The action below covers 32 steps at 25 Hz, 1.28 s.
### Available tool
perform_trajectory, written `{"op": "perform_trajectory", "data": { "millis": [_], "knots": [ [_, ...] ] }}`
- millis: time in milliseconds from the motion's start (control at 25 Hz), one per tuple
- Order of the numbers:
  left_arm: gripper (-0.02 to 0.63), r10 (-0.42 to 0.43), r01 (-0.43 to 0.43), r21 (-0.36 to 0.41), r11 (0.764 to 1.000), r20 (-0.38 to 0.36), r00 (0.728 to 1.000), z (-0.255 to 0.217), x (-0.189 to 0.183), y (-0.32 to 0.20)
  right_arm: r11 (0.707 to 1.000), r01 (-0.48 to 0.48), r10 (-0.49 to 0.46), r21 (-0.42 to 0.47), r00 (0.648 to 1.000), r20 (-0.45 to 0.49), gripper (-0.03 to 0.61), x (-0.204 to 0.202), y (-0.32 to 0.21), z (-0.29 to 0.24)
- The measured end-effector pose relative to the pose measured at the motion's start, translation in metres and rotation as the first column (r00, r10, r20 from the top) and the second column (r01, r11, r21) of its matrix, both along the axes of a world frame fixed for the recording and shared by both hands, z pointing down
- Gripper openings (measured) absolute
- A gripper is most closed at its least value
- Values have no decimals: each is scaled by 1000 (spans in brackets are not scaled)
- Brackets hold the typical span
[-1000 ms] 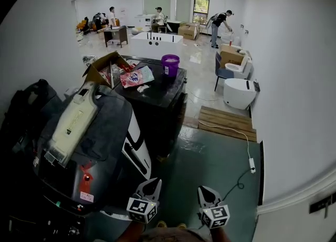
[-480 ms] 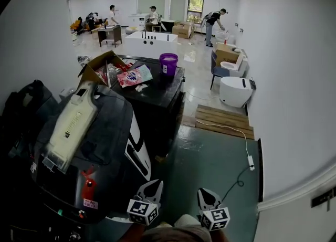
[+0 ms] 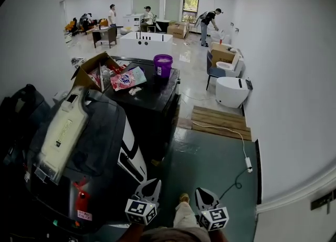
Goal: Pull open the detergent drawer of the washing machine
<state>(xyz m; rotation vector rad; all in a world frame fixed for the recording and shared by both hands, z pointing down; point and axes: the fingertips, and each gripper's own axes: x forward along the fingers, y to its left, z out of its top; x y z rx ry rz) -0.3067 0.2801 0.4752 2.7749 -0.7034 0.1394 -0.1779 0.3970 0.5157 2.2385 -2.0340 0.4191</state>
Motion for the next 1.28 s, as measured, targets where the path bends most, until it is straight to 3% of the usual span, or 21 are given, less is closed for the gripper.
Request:
{"op": "perform_trajectory", "data": {
  "millis": [200,680,1280],
  "knots": [
    [20,-16,16,-1,1000,-15,1000,-2,25,-26,1000,22,-22,3,1000,7,3,23,-33,2],
    [20,-65,64,26,998,35,997,4,98,-113,995,95,-95,-4,994,48,3,99,-128,2],
    [20,-219,217,35,975,65,974,0,168,-185,976,216,-216,-3,973,78,3,194,-217,4]
  ]
}}
